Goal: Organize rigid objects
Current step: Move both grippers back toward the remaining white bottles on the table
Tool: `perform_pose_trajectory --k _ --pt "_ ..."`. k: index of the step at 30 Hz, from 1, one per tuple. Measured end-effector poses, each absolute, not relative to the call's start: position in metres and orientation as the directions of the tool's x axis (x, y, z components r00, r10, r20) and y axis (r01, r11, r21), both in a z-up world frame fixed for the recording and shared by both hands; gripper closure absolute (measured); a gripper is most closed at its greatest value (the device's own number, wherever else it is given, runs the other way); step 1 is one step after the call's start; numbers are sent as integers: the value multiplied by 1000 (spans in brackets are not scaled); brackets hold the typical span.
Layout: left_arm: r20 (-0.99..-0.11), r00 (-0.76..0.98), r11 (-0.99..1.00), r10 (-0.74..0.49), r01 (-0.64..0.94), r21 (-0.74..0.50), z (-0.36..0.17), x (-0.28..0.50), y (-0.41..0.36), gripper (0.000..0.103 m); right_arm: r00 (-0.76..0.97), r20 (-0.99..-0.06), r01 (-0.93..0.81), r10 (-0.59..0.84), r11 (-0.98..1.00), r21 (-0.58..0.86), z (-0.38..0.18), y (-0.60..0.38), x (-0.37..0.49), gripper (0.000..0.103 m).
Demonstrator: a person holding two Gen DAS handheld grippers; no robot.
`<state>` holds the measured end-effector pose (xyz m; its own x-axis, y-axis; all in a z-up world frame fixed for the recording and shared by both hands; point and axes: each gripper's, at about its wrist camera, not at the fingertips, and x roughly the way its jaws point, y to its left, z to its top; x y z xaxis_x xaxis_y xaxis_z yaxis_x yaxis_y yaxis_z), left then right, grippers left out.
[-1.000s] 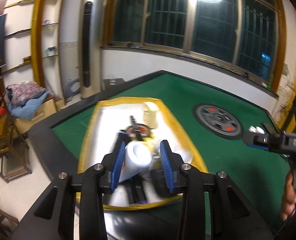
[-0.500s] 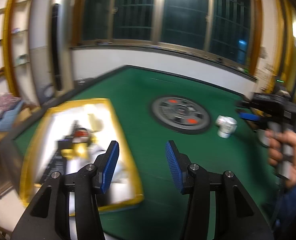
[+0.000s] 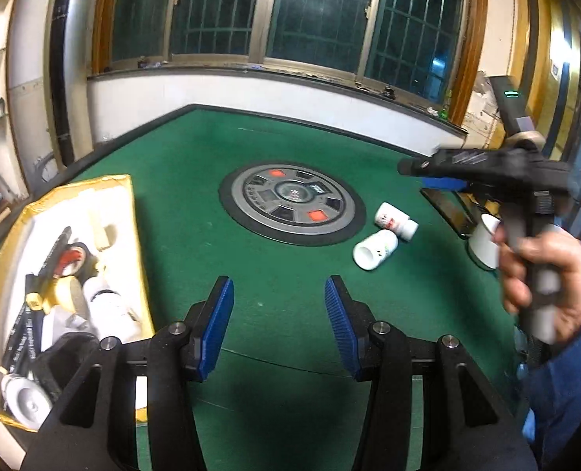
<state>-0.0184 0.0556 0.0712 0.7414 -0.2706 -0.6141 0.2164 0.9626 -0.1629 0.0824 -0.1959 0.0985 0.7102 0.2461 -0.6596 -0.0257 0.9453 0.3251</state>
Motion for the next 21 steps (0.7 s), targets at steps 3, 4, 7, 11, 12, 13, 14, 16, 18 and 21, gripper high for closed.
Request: perform_pose_trajectory --k 3,4,7,11,12,13,14,16,18,21 --pt "-622 732 960 -280 233 -157 70 -20 51 56 682 -731 89 33 988 128 87 -206 105 54" --pt "-625 728 959 -280 238 -152 69 -20 49 56 663 -747 95 47 984 147 80 -212 113 54" --pt "-626 723 955 -292 255 -152 69 -22 45 56 591 -806 125 30 984 129 55 -221 131 54" --pt "-634 711 950 -305 278 -145 69 -20 37 56 545 -838 127 21 986 106 33 -225 134 55" --pt "-638 703 946 -314 289 -147 69 -18 35 56 551 -834 127 31 985 120 32 -226 135 58" --pt "-644 692 941 -326 305 -148 70 -17 31 56 548 -834 123 61 981 152 30 -228 136 67" --pt "-647 679 932 -346 329 -153 70 -14 27 56 542 -837 123 76 978 168 28 -229 134 69" --pt "-655 637 905 -405 381 -190 71 -5 20 56 527 -847 112 69 982 149 28 -223 128 69" --pt "-669 589 880 -453 414 -232 71 8 11 56 512 -851 121 113 972 201 29 -224 121 69" --pt "-696 526 853 -489 457 -253 74 30 -7 55 497 -855 131 147 961 242 27 -226 107 70"
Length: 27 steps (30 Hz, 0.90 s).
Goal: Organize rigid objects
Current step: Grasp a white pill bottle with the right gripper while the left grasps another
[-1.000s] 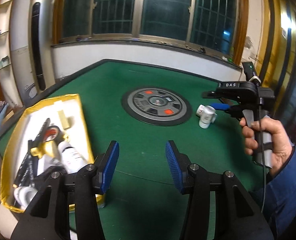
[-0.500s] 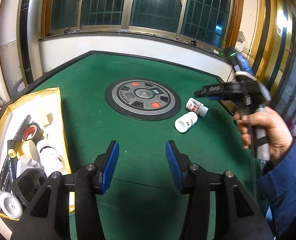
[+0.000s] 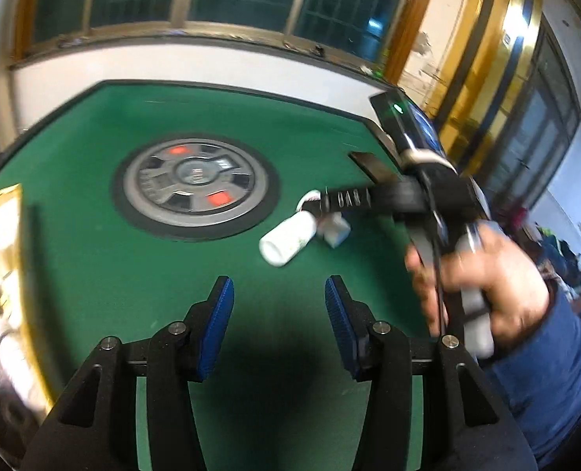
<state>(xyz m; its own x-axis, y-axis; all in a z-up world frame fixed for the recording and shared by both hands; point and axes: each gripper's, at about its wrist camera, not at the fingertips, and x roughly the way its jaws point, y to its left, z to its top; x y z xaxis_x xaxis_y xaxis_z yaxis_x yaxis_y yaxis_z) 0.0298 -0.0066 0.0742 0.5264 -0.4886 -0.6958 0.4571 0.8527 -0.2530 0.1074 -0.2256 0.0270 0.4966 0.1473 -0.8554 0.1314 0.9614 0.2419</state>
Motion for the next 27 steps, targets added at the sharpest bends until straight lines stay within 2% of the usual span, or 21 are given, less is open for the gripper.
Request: perform_pose_trajectory --k 1,7,12,19,21,22,23,27 --pt "-714 499 846 -490 470 -252 74 37 -13 51 492 -858 126 149 963 239 26 -224 99 70" --pt "-755 453 816 -475 547 -185 78 67 -54 50 495 -861 124 113 972 198 25 -224 60 69" --pt "-800 467 775 -378 632 2 65 78 -91 50 482 -861 134 164 957 257 24 -231 46 69" --pt "-857 444 704 -262 695 144 35 88 -123 50 493 -847 166 199 934 316 18 -235 27 69" --pt "-847 483 703 -223 682 203 28 89 -127 51 500 -844 165 195 935 314 18 -234 24 69" --pt "-844 486 707 -227 678 200 26 89 -127 53 502 -843 163 192 937 310 18 -233 23 69" --pt "-841 489 713 -231 673 196 25 89 -128 60 505 -842 164 189 937 309 19 -234 21 69" --pt "-822 497 766 -279 631 122 26 82 -123 61 524 -832 166 181 937 308 19 -234 18 69"
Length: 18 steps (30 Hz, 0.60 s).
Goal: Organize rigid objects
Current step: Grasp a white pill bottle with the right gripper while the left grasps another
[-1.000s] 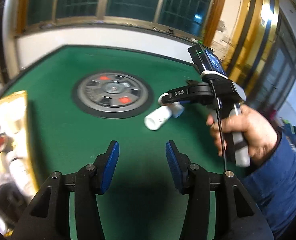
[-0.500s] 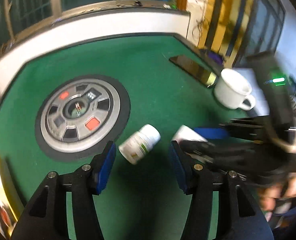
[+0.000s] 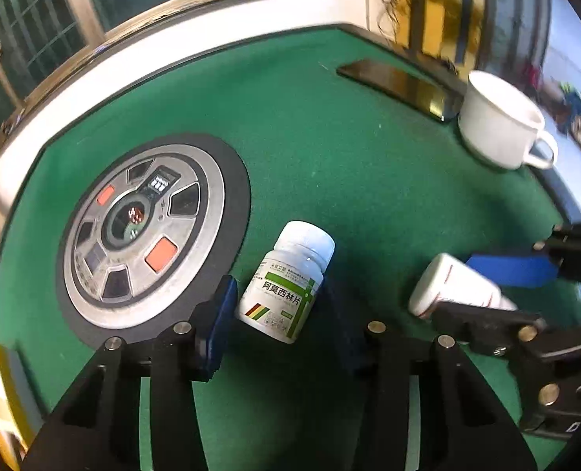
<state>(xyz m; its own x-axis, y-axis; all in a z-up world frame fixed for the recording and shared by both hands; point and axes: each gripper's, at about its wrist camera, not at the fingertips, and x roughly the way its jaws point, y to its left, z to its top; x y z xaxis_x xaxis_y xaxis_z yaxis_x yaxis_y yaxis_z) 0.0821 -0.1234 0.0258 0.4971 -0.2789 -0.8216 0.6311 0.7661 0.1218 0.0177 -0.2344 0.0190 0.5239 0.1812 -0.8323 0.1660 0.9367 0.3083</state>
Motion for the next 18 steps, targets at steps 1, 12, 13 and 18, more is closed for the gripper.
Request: perform_pose_trajectory --k 1,12,13,18 --pt "-819 500 773 -283 624 114 26 79 -123 61 530 -829 165 179 937 307 19 -234 16 69" --pt "-791 534 898 -297 439 -41 19 -1 -47 61 522 -846 69 106 984 165 16 -207 9 68" --pt "-786 541 903 -298 426 -49 19 -6 -41 61 530 -842 54 98 987 148 15 -202 8 70" --pt "-766 559 923 -318 367 -115 17 -19 -14 61 551 -828 -4 105 992 124 17 -187 3 72"
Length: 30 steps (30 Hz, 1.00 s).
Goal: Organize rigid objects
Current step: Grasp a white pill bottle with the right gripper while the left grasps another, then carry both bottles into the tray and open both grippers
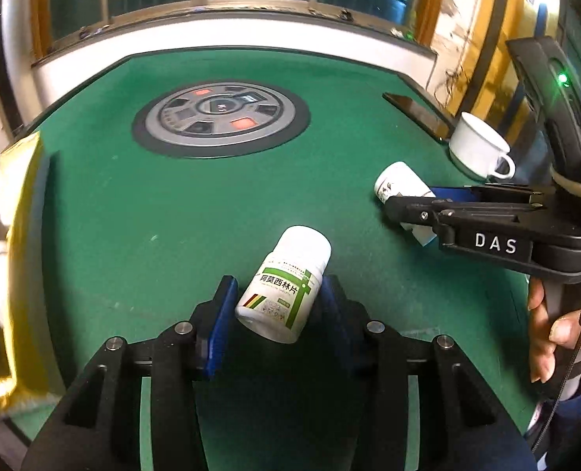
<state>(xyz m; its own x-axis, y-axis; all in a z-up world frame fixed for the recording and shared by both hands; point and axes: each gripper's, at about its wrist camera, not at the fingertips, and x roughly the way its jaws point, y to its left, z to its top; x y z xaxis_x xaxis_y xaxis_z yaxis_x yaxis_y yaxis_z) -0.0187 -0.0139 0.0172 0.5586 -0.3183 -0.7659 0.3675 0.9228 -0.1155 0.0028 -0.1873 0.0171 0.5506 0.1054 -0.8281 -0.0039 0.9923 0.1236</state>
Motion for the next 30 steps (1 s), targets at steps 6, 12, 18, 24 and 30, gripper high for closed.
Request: perform_pose_trajectory --k 6,12,18,24,30 --pt "-713 605 925 -355 340 -172 39 -40 10 61 651 -716 -135 253 966 219 44 -161 -18 72" --pt "-668 662 938 -340 292 -188 57 -54 37 61 625 -707 -182 331 943 279 39 -147 -20 72" --pt "-641 704 951 -307 251 -180 70 -74 65 61 620 -684 -223 384 922 316 42 -138 -28 72" --pt "-594 754 960 -280 204 -193 85 -96 105 66 628 -652 -256 426 904 343 52 -115 -38 71" --pt "-573 782 966 -246 149 -211 85 -95 143 72 589 -627 -315 509 860 402 56 -68 -45 71"
